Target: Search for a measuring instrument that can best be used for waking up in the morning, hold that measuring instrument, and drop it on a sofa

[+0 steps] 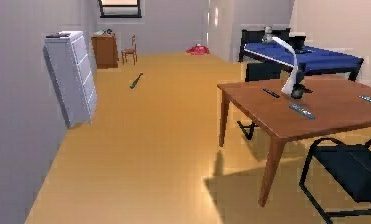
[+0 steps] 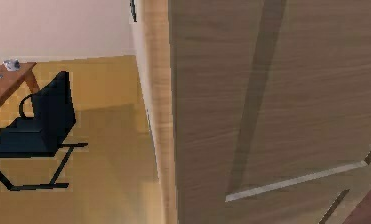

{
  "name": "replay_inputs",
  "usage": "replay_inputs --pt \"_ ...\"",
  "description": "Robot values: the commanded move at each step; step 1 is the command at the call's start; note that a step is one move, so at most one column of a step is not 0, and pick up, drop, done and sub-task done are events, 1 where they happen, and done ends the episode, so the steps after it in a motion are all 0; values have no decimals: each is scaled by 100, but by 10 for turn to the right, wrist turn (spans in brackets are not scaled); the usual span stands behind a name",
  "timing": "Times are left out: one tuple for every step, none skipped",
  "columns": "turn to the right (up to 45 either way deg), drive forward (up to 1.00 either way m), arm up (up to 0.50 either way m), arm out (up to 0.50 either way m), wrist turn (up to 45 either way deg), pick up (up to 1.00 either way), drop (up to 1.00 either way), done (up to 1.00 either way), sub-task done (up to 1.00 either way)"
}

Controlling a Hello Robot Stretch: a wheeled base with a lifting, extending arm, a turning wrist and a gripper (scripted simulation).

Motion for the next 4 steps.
replay_inputs --pt "-60 0 0 0 0 0 0 0 0" --pt "0 100 0 0 0 0 0 0 0" --pt "0 100 0 0 0 0 0 0 0" --pt "300 0 0 0 0 0 0 0 0"
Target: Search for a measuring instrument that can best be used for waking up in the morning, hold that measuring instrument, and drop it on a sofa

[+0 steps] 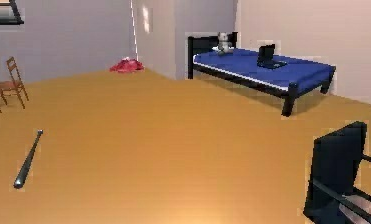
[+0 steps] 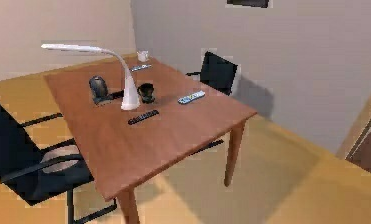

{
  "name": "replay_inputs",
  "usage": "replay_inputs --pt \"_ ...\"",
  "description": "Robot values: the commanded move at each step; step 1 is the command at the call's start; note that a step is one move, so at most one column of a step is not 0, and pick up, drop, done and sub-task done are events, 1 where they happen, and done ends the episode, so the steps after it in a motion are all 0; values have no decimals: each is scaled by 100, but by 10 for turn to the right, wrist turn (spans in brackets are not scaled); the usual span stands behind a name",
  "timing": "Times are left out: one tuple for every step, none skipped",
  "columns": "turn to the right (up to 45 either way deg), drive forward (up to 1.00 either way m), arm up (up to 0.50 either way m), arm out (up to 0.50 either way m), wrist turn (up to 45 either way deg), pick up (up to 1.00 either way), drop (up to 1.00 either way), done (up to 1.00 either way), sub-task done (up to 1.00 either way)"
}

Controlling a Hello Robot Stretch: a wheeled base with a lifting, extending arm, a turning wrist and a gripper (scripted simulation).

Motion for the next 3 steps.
replay_inputs --pt "0 60 0 0 0 0 0 0 0" --pt "450 0 0 0 0 0 0 0 0" --pt "0 60 0 0 0 0 0 0 0"
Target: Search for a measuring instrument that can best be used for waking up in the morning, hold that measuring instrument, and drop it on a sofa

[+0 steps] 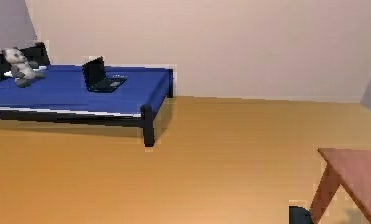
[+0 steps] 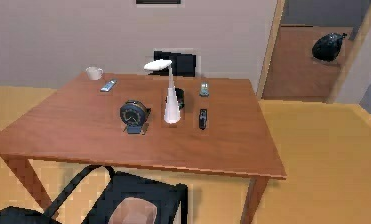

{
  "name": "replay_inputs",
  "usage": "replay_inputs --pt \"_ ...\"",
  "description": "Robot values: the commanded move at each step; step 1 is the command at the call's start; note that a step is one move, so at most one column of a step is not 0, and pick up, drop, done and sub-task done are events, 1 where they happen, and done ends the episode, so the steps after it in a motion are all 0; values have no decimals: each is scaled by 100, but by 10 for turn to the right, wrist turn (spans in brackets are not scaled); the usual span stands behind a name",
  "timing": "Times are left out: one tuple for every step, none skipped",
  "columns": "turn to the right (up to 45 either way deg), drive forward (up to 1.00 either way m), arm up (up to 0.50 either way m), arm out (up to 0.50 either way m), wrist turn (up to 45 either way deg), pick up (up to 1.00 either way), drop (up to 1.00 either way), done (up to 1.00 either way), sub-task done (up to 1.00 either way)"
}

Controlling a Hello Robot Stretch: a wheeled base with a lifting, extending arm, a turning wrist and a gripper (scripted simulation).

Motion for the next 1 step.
replay_inputs --pt "30 0 0 0 0 0 0 0 0"
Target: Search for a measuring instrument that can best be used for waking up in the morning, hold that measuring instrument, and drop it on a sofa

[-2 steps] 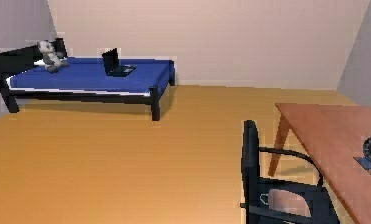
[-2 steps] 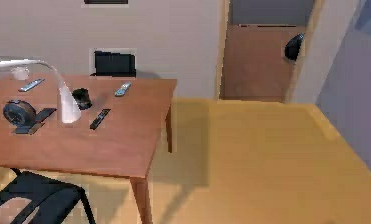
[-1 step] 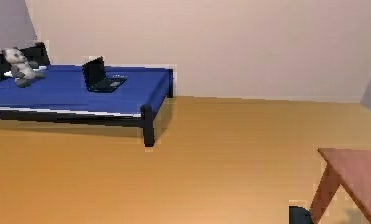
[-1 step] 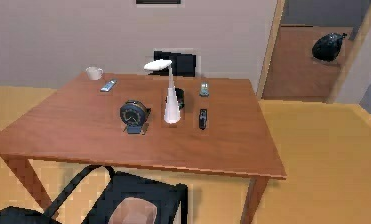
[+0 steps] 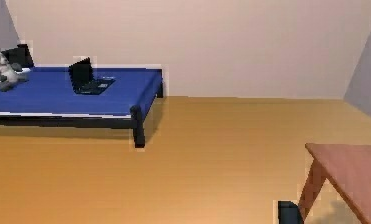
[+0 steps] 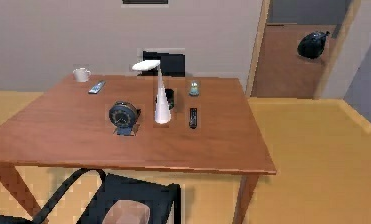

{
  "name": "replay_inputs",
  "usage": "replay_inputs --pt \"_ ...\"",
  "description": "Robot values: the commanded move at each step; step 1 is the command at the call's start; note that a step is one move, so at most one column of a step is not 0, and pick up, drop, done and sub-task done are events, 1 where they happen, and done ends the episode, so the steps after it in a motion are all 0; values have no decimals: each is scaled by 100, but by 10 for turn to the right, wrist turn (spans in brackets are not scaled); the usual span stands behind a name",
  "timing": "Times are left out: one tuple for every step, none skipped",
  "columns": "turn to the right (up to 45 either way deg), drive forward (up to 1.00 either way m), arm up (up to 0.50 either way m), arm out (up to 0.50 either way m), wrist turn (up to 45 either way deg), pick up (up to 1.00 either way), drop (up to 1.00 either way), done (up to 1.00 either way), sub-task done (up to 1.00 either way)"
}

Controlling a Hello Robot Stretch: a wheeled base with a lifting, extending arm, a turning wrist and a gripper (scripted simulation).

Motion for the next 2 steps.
replay_inputs --pt "0 40 0 0 0 0 0 0 0" --pt "240 0 0 0 0 0 0 0 0"
